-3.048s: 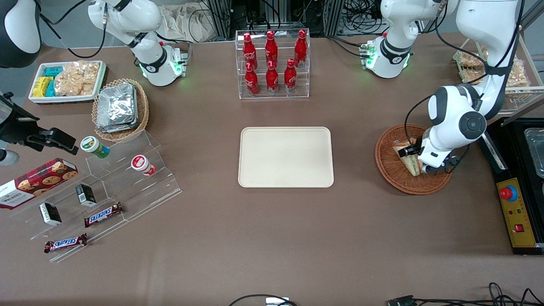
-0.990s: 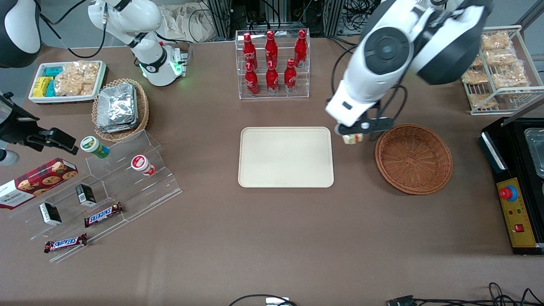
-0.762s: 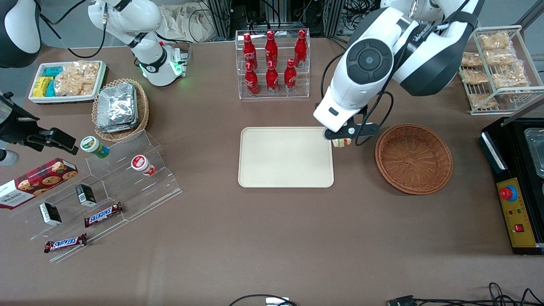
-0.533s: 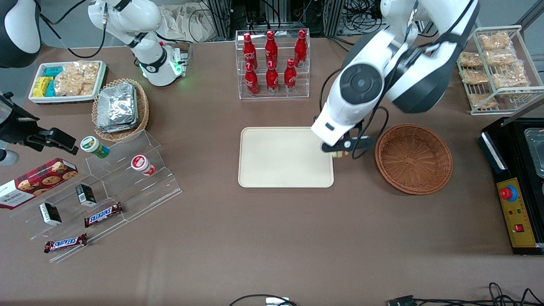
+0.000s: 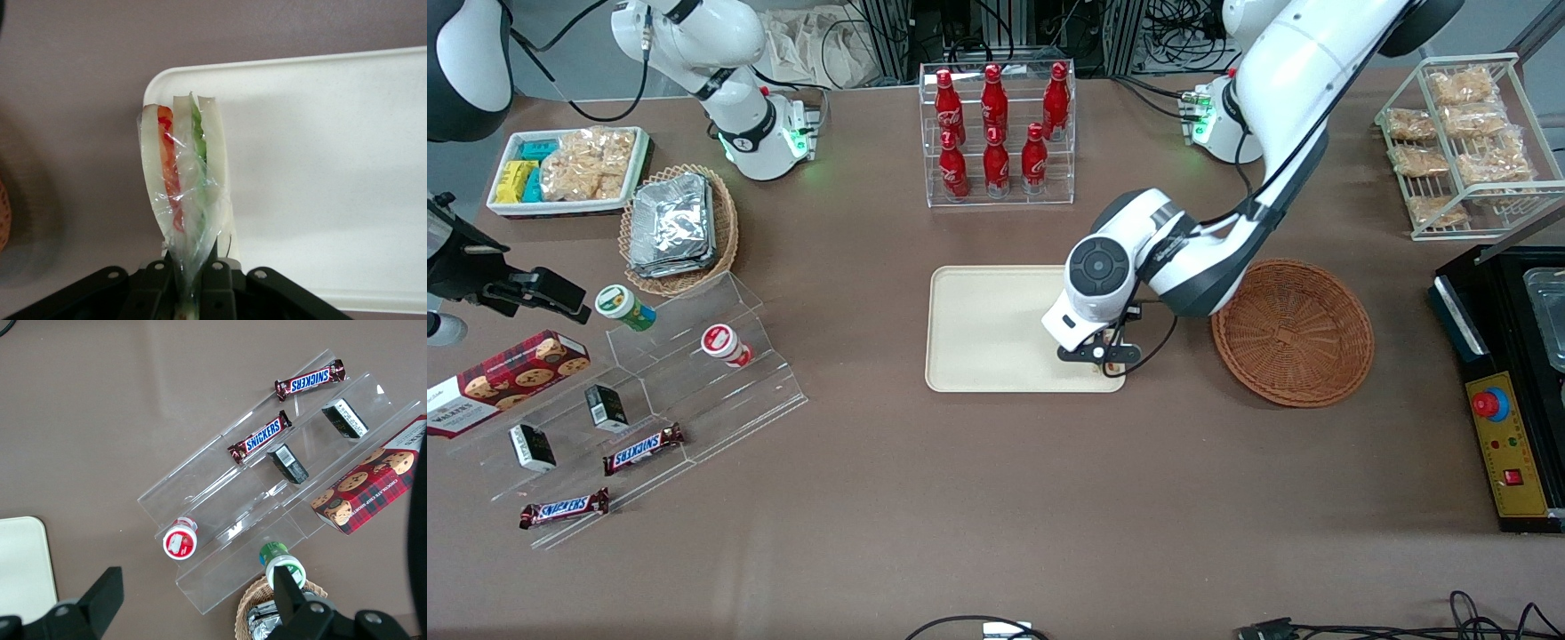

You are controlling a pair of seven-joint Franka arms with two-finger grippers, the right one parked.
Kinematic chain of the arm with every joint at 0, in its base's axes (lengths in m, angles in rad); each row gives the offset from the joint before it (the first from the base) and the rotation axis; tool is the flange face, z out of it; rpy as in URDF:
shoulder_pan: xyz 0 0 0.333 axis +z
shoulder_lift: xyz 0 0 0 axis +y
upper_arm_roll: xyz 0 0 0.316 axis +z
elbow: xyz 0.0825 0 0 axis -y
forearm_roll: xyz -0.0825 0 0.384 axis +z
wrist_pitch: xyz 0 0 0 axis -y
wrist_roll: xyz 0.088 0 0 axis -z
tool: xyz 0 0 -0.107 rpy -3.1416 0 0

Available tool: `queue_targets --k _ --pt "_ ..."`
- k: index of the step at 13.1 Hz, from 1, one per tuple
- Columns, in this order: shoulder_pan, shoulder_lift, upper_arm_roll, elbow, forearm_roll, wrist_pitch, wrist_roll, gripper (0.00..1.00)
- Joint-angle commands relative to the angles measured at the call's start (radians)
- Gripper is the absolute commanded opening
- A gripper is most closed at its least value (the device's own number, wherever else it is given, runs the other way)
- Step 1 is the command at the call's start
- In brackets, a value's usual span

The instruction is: Place sandwich from basket to tray

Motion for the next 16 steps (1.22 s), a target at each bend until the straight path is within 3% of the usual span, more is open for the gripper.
queue_targets --k 1,5,6,7,8,12,16 --pt "-0.007 0.027 -0.005 0.01 0.029 0.022 0.001 0.06" --pt "-0.007 0.053 -0.006 0.01 0.058 0.039 0.001 0.12" --pt "-0.007 0.055 -0.005 0.012 0.055 0.039 -0.005 0.41" --pt "-0.006 0.055 -0.005 0.012 0.055 0.038 -0.01 0.87" --pt "-0.006 0.053 -0.005 0.012 0.054 0.03 -0.015 1.0" --pt "-0.001 0.038 -0.005 0.016 0.051 0.013 -0.016 1.0" --pt "0.013 -0.089 -0.006 0.113 -0.026 -0.198 0.002 1.0"
